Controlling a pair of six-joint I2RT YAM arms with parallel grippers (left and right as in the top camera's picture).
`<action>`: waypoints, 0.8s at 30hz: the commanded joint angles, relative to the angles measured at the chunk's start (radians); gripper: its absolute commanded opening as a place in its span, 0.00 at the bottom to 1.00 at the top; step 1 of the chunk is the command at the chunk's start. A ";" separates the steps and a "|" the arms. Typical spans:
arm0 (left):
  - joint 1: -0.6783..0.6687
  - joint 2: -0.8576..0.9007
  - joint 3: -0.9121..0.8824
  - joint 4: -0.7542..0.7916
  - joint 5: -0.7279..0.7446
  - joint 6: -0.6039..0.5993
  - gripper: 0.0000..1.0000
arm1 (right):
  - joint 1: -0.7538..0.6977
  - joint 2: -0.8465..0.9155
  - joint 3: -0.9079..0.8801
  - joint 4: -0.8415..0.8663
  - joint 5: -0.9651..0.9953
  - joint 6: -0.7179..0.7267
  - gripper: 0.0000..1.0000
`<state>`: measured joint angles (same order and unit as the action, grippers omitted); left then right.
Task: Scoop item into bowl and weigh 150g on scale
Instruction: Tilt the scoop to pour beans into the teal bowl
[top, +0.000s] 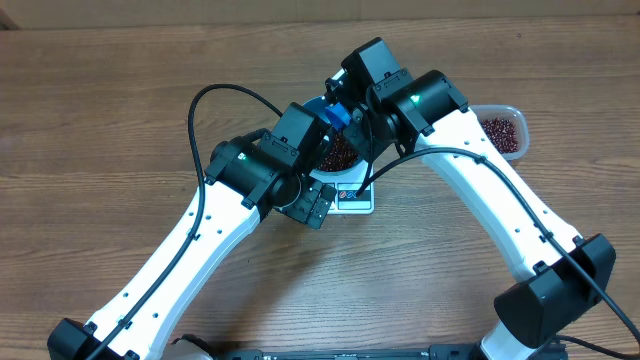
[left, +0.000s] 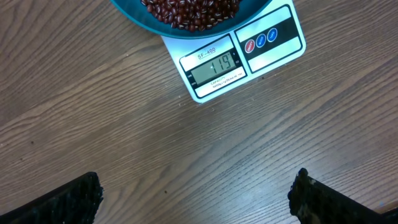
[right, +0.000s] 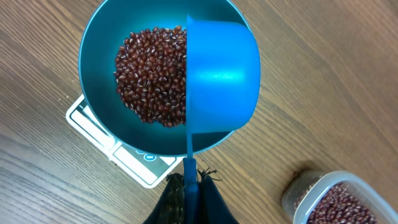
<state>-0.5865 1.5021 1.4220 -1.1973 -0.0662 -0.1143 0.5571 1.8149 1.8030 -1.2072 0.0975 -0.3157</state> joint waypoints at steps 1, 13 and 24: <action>0.004 0.003 0.002 0.000 0.008 -0.017 0.99 | 0.011 -0.048 0.039 0.033 0.044 0.006 0.04; 0.004 0.003 0.002 0.000 0.008 -0.017 1.00 | 0.034 -0.048 0.039 0.018 0.053 -0.018 0.04; 0.004 0.003 0.002 0.000 0.008 -0.017 1.00 | 0.032 -0.048 0.039 0.010 0.060 -0.002 0.04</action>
<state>-0.5865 1.5021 1.4220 -1.1973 -0.0662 -0.1143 0.5896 1.8145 1.8050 -1.1976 0.1474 -0.3294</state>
